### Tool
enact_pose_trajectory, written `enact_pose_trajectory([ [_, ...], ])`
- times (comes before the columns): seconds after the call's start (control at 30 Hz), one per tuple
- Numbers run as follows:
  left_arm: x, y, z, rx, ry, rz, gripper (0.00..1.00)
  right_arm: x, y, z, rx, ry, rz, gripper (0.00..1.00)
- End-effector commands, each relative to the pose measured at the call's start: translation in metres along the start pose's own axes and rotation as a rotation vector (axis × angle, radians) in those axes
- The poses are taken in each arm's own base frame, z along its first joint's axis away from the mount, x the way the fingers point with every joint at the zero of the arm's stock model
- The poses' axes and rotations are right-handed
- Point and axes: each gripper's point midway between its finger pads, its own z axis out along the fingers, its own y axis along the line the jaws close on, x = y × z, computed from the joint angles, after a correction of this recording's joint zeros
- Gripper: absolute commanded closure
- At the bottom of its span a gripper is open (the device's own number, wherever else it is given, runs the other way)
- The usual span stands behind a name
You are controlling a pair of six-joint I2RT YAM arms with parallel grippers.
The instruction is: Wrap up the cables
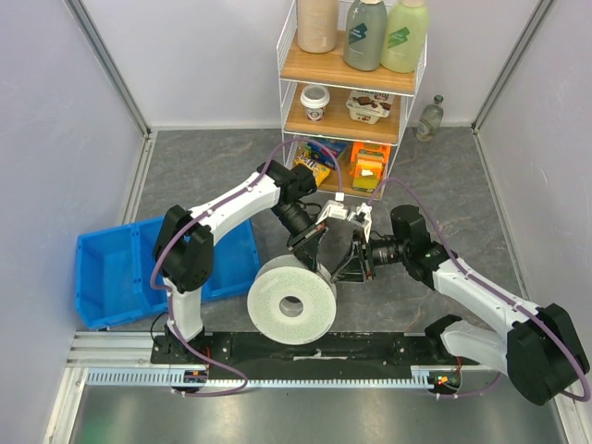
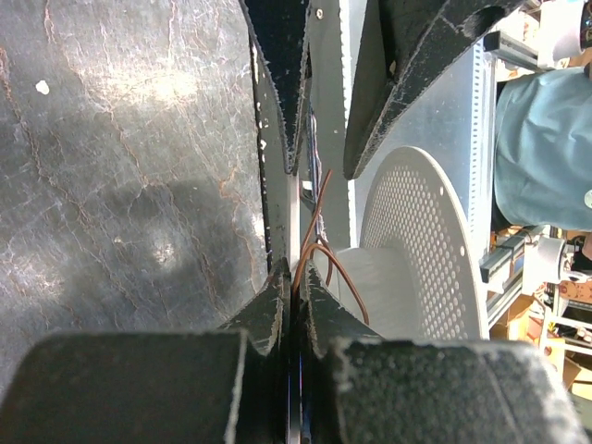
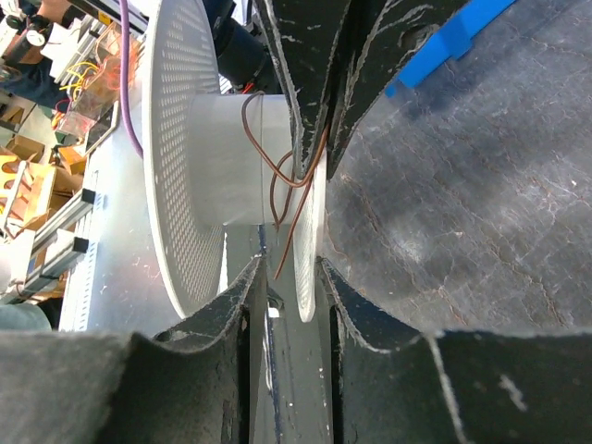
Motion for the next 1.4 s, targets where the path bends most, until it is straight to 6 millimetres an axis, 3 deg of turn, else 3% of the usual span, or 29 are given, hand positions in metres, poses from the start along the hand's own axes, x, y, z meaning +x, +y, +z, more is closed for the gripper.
enact_pose_trajectory([
  [0.0,-0.002,-0.037,-0.01,0.102,-0.014,-0.087,0.98,-0.014,0.016,-0.001,-0.069,-0.003,-0.032,0.65],
  [0.2,0.0,-0.035,-0.009,0.111,-0.013,-0.102,0.98,-0.017,0.019,-0.002,-0.079,-0.012,-0.043,0.73],
  [0.47,0.003,-0.035,-0.009,0.117,-0.008,-0.108,0.98,-0.036,0.015,-0.018,-0.009,-0.088,-0.02,0.71],
  [0.83,-0.002,-0.036,-0.01,0.122,-0.021,-0.114,0.98,-0.023,0.026,-0.008,-0.09,-0.021,-0.011,0.71],
  [1.37,-0.009,-0.037,-0.011,0.133,-0.033,-0.125,0.99,-0.01,0.015,0.0,-0.067,0.022,0.006,0.67],
])
